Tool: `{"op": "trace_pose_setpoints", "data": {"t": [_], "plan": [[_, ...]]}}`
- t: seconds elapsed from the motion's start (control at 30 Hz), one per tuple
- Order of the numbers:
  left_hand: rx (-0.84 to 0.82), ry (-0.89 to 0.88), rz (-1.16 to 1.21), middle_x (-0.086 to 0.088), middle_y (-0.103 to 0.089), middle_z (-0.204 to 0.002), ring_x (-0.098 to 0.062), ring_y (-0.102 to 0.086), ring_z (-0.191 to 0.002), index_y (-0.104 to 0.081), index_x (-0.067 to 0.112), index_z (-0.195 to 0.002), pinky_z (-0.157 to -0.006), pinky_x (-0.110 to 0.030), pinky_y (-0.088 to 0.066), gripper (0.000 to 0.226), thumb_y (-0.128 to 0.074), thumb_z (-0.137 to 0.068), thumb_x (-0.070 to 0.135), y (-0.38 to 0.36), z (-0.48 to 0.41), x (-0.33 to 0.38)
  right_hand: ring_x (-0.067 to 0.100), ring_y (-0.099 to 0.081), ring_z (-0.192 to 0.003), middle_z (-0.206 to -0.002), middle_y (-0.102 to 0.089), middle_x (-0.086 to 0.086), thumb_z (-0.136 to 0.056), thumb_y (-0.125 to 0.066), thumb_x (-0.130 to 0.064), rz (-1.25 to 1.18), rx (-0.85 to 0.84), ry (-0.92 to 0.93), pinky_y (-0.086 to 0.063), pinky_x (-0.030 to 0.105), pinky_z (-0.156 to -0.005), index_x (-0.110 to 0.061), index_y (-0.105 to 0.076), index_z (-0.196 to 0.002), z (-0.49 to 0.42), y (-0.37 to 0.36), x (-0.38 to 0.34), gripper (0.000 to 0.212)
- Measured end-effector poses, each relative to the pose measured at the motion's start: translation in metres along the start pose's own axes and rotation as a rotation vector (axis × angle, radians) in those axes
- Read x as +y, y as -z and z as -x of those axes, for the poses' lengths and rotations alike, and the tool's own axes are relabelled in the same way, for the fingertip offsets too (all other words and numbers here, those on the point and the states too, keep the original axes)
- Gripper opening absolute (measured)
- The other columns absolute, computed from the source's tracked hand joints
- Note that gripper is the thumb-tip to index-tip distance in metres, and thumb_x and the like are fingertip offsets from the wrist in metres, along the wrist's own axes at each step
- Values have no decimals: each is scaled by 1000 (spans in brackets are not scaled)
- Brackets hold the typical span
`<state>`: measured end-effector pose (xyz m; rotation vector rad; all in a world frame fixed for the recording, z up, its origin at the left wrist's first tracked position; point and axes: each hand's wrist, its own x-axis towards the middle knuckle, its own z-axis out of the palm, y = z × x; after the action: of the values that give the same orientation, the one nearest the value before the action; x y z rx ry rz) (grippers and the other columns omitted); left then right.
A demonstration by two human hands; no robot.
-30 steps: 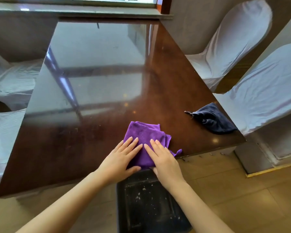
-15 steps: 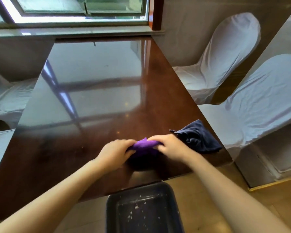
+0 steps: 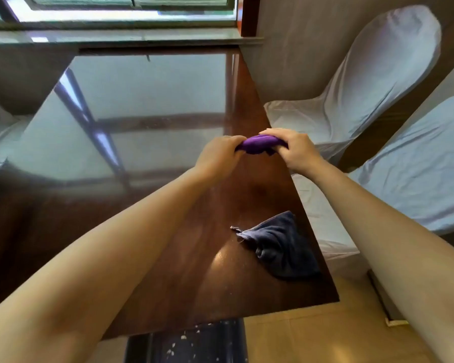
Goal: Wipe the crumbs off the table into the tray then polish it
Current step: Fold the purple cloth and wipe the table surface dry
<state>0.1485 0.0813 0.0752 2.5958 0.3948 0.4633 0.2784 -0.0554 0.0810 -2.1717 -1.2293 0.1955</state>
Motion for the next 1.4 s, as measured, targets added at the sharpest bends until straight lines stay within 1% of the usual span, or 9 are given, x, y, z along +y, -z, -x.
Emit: {"op": "trace_pose_setpoints", "data": {"t": [0.1, 0.23, 0.43, 0.6, 0.83, 1.07, 1.23, 1.3, 1.4], "plan": [[-119, 28, -33, -16, -68, -108, -35, -60, -98, -62, 13, -113, -80, -38, -44, 27, -52, -88, 15, -42, 3, -4, 27, -46, -126, -134, -54, 13, -85, -48, 4, 51, -102, -59, -30, 33, -108, -13, -55, -126, 11, -18, 38, 45], [-264, 92, -46, -16, -65, -113, -36, -57, -103, -62, 12, -111, -85, -43, -47, 25, -49, -90, 18, -80, 20, -17, 30, -52, -119, -129, -58, 13, -88, -51, -5, 41, -271, -126, -34, 28, -96, -14, -56, -124, 36, -49, 71, 37], [-378, 85, -89, -14, -60, -122, -29, -48, -120, -58, 8, -118, -101, -43, -38, 31, -48, -92, 21, -86, 36, -30, 34, -51, -118, -130, -57, 14, -85, -52, -6, 104, -346, -66, -37, 34, -97, -13, -58, -119, 38, -70, 73, 36], [-320, 116, -120, -13, -62, -116, -28, -48, -117, -60, 10, -114, -93, -44, -45, 31, -46, -92, 27, -98, 49, -17, 28, -33, -136, -148, -39, 5, -83, -49, -5, 143, -413, -105, -26, 39, -112, -21, -53, -127, 46, -67, 82, 46], [-344, 158, -164, -12, -52, -134, -27, -40, -127, -52, 10, -126, -98, -47, -42, 38, -42, -93, 27, -105, 59, -12, 29, -30, -138, -151, -33, 5, -84, -49, -13, 167, -363, -163, -28, 44, -110, -24, -51, -126, 55, -73, 69, 44], [-272, 201, -159, -15, -62, -111, -35, -55, -106, -59, 9, -102, -84, -44, -48, 26, -43, -91, 26, -82, 66, -25, 36, -53, -112, -123, -61, 16, -85, -47, -20, 270, -379, -124, -44, 43, -92, -13, -58, -112, 47, -72, 36, 30], [-162, 215, 62, -8, -43, -144, -21, -31, -137, -47, 20, -133, -111, -38, -24, 45, -53, -88, 18, -34, 130, -84, 34, -40, -129, -140, -47, 16, -84, -47, -22, 320, -545, 93, -33, 43, -107, -4, -58, -111, 52, -114, -21, 35], [-142, 334, -121, -3, -26, -153, -17, -15, -143, -32, 29, -141, -115, -48, -8, 52, -47, -91, 25, -15, 170, -117, 36, -28, -136, -148, -36, 15, -86, -46, -22, 328, -571, 100, -24, 43, -111, -3, -53, -115, 64, -138, -36, 36], [-108, 525, -379, 2, -11, -157, -16, 1, -144, -15, 35, -144, -112, -56, 6, 54, -32, -94, 46, 5, 228, -155, 39, -21, -139, -149, -33, 17, -86, -45, -19, 240, -458, 56, -19, 44, -113, -3, -51, -111, 86, -157, -48, 30]]}}
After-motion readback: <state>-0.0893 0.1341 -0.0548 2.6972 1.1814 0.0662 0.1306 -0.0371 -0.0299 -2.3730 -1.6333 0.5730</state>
